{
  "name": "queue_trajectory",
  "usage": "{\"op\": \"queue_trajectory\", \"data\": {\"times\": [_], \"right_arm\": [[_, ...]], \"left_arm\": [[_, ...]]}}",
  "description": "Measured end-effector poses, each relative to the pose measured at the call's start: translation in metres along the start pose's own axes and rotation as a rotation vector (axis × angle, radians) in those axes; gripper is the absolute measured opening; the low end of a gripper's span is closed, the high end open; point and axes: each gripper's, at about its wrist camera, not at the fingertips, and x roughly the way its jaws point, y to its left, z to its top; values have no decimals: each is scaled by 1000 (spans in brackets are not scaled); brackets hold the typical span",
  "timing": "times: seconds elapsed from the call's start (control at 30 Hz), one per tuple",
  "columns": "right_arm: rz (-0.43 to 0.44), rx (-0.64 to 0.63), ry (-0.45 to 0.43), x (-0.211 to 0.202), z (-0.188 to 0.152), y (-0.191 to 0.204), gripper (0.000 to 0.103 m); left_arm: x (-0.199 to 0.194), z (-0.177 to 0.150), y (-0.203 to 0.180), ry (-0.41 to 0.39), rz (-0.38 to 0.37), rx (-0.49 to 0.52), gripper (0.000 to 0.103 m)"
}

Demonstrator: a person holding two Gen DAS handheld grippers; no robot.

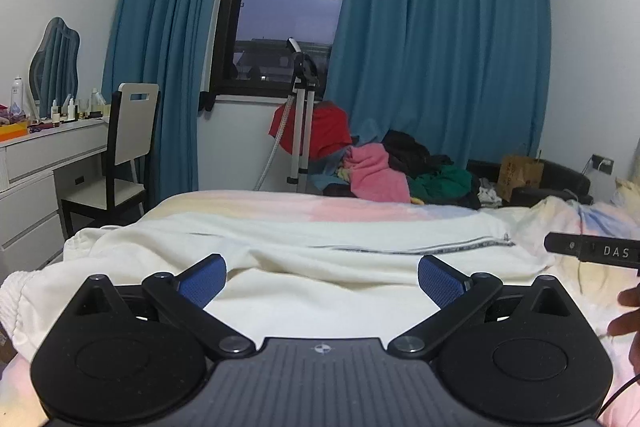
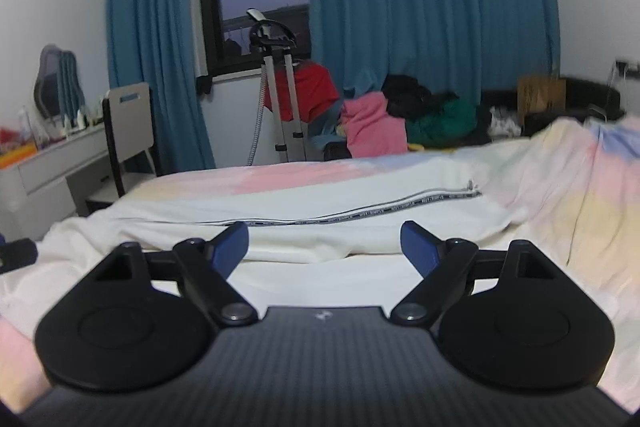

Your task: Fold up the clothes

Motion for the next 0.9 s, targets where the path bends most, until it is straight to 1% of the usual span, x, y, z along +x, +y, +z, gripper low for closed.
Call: {"op": "queue_trajectory", "data": {"times": [0.17, 0.3, 0.37, 0.43, 0.5, 0.57, 0.6, 0.67, 0.8, 0.83, 0.9], "right_arm": [[1, -2, 0, 7, -3, -1, 84], [-8, 15, 13, 13, -7, -6, 84], [-15, 32, 10, 15, -8, -8, 84], [-23, 51, 14, 16, -9, -13, 84], [-37, 76, 31, 20, -11, -18, 84], [-50, 104, 49, 24, -13, -25, 84], [-56, 119, 57, 26, -14, -28, 84], [-62, 144, 70, 29, -15, -34, 84], [-85, 183, 125, 36, -15, -50, 84], [-100, 200, 136, 37, -15, -55, 84], [-130, 220, 156, 40, -16, -65, 84]], "left_arm": [[7, -8, 1, 5, 46, 17, 103], [21, -19, 4, 24, 85, 41, 103], [26, -22, 11, 46, 104, 29, 103], [32, -23, 21, 83, 99, -23, 103], [40, -25, 37, 128, 117, -70, 103], [47, -27, 52, 177, 184, -107, 102], [49, -29, 61, 205, 230, -131, 102], [51, -34, 80, 248, 301, -195, 101], [47, -36, 119, 288, 421, -311, 100], [44, -35, 130, 291, 439, -346, 97], [40, -30, 153, 289, 468, -413, 97]]}}
